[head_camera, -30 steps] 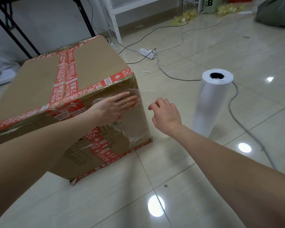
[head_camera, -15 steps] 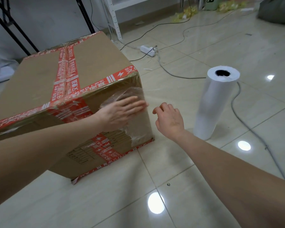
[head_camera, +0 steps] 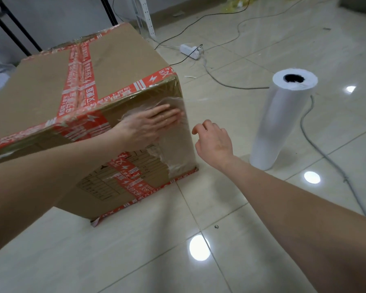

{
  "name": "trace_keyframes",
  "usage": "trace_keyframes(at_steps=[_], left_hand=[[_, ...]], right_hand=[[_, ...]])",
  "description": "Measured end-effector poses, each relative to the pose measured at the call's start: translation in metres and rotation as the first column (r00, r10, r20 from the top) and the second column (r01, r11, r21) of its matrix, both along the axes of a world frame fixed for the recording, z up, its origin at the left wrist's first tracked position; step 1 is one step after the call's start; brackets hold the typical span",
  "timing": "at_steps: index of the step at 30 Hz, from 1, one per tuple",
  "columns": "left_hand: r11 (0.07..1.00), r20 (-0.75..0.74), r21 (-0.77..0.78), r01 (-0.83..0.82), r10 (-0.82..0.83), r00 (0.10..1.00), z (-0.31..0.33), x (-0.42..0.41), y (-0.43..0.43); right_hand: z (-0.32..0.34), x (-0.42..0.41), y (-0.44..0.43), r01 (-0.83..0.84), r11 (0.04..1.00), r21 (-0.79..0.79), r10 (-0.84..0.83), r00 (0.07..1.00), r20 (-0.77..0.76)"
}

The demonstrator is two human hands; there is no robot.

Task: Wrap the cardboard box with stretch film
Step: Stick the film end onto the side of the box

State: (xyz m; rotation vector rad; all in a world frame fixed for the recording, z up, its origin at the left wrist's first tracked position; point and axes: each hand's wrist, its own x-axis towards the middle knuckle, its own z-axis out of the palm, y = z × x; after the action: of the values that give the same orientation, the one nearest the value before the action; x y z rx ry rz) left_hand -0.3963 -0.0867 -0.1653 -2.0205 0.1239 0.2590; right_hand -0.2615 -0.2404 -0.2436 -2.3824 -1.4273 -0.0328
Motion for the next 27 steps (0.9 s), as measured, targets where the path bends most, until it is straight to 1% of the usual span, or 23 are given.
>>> trace_keyframes(at_steps=[3,6,8,10,14,17,21,24,27], left_hand=[[0.999,-0.029,-0.013,-0.041,0.04,0.999,-0.009,-0.003,-0.011],[0.999,-0.143,-0.029,-0.027,0.022,0.989,-0.031,-0.004,-0.03],[0.999,-0.181,-0.04,-0.027,0.019,0.983,-0.048,-0.003,-0.031],[0.999,-0.2,-0.041,-0.031,0.022,0.98,-0.063,0.0,-0.024],[0.999,-0.206,0.024,-0.021,0.026,0.978,-0.084,0.004,-0.007],[1.0,-0.224,0.004,-0.025,0.025,0.974,-0.092,0.008,-0.012],[1.0,-0.255,-0.019,-0.012,0.007,0.967,-0.118,0.024,-0.02],[0.998,-0.272,0.051,0.037,-0.022,0.962,-0.138,0.029,-0.012],[0.988,-0.299,0.124,0.092,-0.051,0.953,-0.144,0.03,-0.013]], right_hand=[[-0.003,0.002,-0.002,-0.01,1.0,-0.003,0.01,1.0,0.014],[-0.005,0.004,-0.003,-0.008,1.0,-0.024,0.007,1.0,-0.004],[-0.007,0.005,-0.002,-0.003,0.999,-0.048,0.003,1.0,-0.012],[-0.01,0.006,0.0,0.003,0.998,-0.064,-0.004,1.0,-0.019],[-0.016,0.016,0.001,0.031,0.996,-0.086,-0.035,0.998,-0.044],[-0.024,0.018,0.0,0.054,0.991,-0.122,-0.063,0.995,-0.073],[-0.038,0.02,-0.001,0.063,0.985,-0.158,-0.075,0.995,-0.072],[-0.045,0.028,-0.002,0.057,0.981,-0.185,-0.072,0.994,-0.079],[-0.048,0.038,-0.004,0.078,0.978,-0.195,-0.099,0.99,-0.101]])
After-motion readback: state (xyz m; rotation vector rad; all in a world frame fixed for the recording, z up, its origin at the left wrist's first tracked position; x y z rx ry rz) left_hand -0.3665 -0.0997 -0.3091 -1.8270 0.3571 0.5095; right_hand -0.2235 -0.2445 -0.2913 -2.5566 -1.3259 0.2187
